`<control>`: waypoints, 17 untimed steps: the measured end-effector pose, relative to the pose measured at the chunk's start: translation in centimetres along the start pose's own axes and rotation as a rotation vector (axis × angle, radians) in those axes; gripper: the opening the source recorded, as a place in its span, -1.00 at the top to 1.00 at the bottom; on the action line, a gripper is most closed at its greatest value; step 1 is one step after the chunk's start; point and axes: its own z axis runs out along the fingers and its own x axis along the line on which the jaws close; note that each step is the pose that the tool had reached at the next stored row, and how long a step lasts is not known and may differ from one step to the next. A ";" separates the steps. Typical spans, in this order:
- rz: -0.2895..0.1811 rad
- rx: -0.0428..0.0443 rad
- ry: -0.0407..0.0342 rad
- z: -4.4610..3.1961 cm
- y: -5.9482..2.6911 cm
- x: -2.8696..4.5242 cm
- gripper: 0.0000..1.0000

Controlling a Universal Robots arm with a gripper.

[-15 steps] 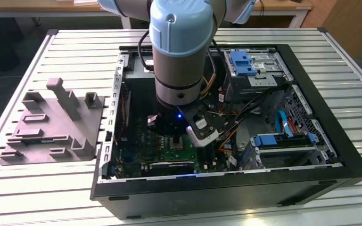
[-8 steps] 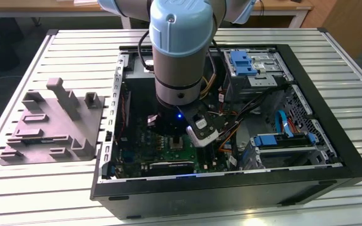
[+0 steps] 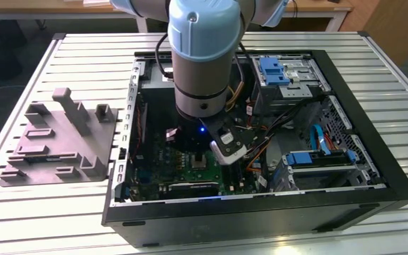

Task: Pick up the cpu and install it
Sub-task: 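Close the cpu cover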

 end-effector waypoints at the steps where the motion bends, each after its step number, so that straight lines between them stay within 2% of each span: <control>1: 0.000 -0.0003 -0.0001 -0.08 0.04 -0.01 0.79; 17: 0.000 0.0001 0.0001 -0.12 0.08 0.00 0.79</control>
